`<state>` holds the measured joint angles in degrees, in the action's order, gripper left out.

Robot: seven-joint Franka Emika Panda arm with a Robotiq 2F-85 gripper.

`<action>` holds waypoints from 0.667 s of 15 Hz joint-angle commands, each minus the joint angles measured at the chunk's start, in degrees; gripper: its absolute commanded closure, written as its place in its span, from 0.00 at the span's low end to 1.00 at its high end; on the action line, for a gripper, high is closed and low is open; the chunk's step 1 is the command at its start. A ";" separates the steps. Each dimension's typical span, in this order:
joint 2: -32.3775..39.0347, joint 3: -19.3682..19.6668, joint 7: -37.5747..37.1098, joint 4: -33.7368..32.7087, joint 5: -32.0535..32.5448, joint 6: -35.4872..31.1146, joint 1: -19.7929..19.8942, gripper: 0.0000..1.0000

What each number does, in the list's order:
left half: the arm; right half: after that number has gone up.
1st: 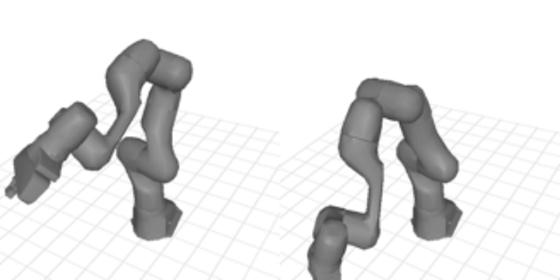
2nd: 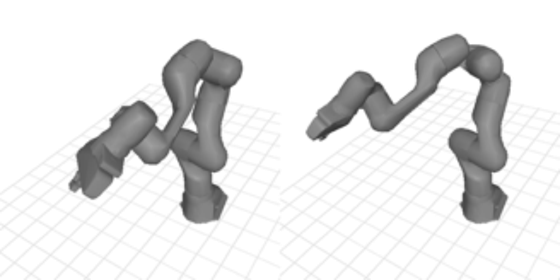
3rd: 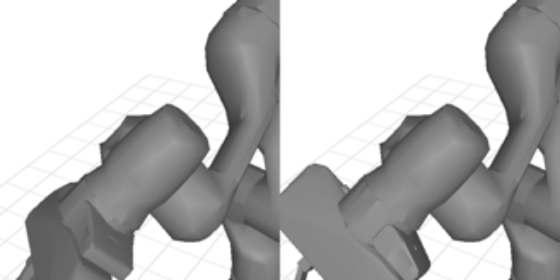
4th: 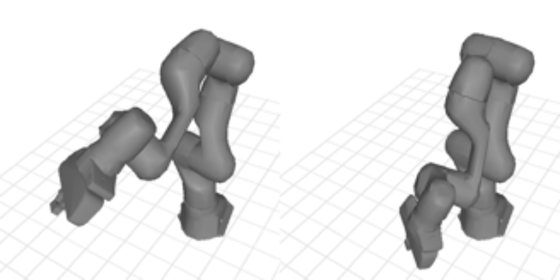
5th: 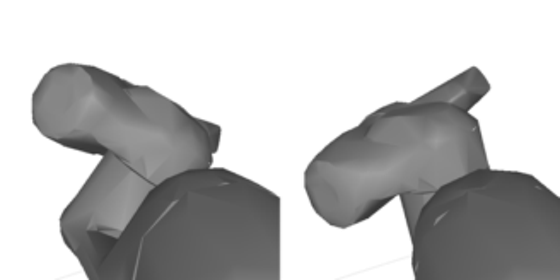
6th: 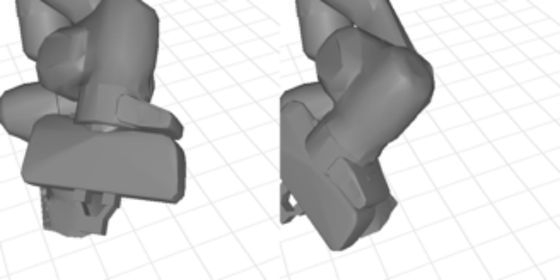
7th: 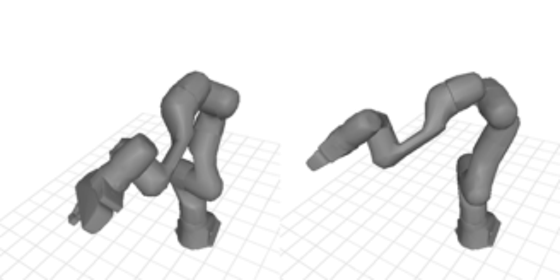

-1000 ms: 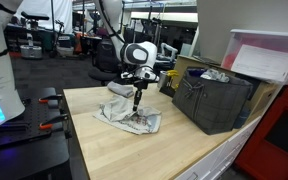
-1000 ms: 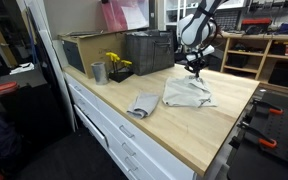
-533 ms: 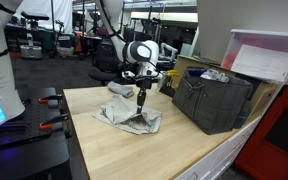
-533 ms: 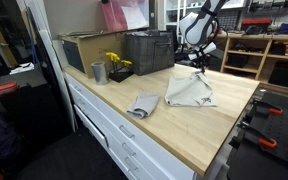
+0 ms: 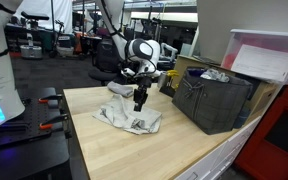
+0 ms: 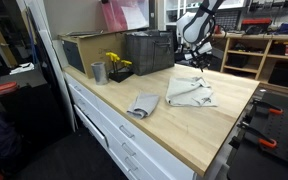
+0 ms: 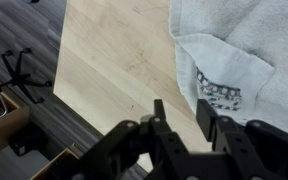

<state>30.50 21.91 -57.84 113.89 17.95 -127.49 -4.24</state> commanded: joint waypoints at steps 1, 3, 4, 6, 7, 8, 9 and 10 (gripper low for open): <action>-1.93 -3.68 -0.82 1.01 -0.87 -0.52 1.33 0.29; -1.94 -6.36 1.35 1.43 -2.99 -2.78 2.34 0.15; -1.58 -7.81 2.92 1.43 -4.41 -3.99 3.02 0.07; -0.43 -9.62 5.43 1.05 -6.26 -4.89 3.63 0.00; 0.40 -10.16 6.66 0.60 -6.86 -4.53 3.82 0.00; 1.39 -10.26 7.41 -0.03 -6.85 -3.64 3.70 0.00; 2.23 -10.22 8.17 -0.55 -6.76 -2.90 3.55 0.00; 3.59 -9.92 8.56 -1.46 -6.32 -1.98 3.29 0.00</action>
<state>31.72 12.31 -52.15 114.00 12.09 -130.63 -1.74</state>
